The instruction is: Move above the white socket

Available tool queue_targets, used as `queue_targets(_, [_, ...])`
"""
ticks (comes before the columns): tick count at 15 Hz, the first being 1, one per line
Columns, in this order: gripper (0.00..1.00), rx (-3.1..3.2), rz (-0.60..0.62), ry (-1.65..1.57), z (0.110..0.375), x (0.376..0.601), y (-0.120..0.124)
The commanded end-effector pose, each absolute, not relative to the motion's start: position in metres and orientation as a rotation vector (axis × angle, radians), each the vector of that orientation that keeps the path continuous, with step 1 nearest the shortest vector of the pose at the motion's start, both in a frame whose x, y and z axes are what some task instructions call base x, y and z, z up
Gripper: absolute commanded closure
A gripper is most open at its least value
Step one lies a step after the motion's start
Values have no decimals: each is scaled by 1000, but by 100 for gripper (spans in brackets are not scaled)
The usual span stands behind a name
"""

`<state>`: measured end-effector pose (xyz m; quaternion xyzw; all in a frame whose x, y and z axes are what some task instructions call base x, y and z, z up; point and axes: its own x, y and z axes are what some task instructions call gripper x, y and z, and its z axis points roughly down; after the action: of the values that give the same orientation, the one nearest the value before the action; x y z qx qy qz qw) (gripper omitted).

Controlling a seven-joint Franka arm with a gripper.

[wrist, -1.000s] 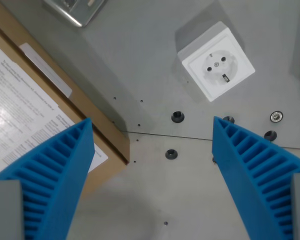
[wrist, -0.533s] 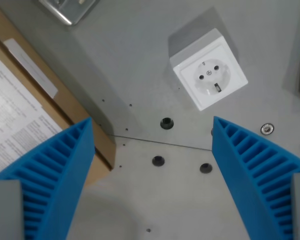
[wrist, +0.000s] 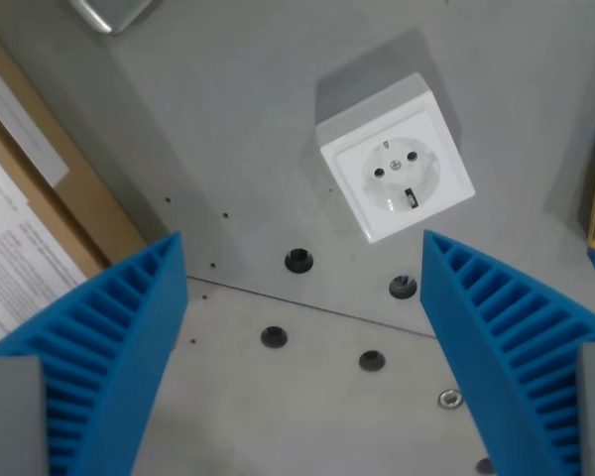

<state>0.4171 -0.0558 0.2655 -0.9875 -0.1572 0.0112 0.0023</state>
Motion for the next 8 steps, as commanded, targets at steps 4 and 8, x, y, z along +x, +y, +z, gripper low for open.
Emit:
queue_targets(4, [0, -2986, -147, -915, 243, 414, -71])
queue_targets(8, [0, -2947, -150, -1006, 228, 417, -80])
